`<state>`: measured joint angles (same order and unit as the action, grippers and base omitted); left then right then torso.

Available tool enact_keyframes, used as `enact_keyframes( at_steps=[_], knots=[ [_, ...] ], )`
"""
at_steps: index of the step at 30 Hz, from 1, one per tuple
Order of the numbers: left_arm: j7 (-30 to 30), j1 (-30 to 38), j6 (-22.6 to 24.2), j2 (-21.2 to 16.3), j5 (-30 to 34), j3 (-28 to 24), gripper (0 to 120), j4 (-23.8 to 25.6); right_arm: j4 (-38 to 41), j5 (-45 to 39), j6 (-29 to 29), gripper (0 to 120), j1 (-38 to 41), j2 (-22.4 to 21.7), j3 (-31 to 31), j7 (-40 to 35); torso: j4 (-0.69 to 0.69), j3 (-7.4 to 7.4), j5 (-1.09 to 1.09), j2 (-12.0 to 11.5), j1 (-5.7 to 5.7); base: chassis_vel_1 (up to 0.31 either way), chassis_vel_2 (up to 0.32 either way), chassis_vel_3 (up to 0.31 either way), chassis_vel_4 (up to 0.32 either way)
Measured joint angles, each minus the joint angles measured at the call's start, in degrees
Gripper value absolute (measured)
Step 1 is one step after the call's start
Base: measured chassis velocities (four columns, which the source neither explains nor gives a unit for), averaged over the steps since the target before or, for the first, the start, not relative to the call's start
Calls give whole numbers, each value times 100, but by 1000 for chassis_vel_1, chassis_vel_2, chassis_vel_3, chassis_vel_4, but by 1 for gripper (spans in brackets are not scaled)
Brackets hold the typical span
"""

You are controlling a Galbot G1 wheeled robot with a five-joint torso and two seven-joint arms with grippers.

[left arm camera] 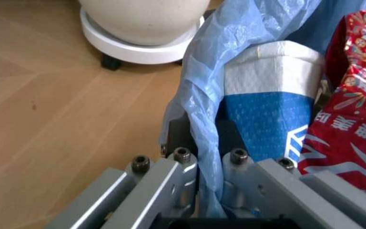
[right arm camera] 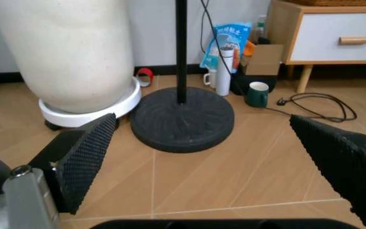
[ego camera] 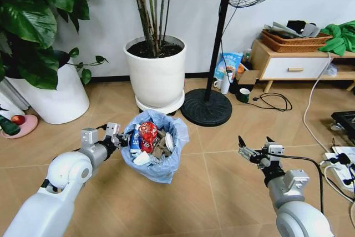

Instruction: Pick up the trash bin and place the garbage on the floor into it.

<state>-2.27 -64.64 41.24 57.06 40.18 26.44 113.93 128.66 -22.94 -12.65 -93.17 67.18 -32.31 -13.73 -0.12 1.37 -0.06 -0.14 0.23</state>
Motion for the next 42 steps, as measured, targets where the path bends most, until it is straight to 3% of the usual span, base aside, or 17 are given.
enact_keyframes(
  at_steps=[42],
  knots=[
    [2,13,6,89,-1,10,0,-41,-85,165,87,100,-22,70,163,25,0,0,0,-1,0,191,193,-192,-197]
  ],
)
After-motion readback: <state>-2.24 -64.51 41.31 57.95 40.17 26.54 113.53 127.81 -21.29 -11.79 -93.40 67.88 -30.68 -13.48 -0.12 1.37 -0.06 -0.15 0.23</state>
